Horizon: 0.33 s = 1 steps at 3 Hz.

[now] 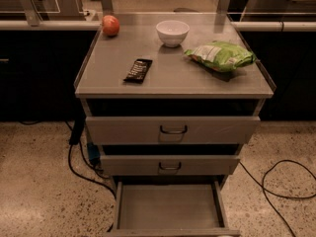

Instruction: Close bottom drawer

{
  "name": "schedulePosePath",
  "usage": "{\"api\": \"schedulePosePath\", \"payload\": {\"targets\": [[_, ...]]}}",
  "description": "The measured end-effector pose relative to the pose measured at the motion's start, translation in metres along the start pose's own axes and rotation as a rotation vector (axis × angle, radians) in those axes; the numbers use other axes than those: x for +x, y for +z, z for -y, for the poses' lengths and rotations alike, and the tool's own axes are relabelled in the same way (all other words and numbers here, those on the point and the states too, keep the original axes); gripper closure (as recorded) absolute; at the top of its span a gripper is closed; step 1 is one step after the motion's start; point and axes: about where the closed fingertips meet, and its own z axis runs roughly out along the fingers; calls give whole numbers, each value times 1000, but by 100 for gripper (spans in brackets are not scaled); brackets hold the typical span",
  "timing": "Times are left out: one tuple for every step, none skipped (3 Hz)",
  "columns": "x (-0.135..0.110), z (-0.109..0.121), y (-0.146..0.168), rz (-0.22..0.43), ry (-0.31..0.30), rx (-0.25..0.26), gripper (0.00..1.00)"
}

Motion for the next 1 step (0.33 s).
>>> {"api": "schedulePosePath", "payload": {"targets": [[0, 0, 0, 0, 0, 0, 5]]}}
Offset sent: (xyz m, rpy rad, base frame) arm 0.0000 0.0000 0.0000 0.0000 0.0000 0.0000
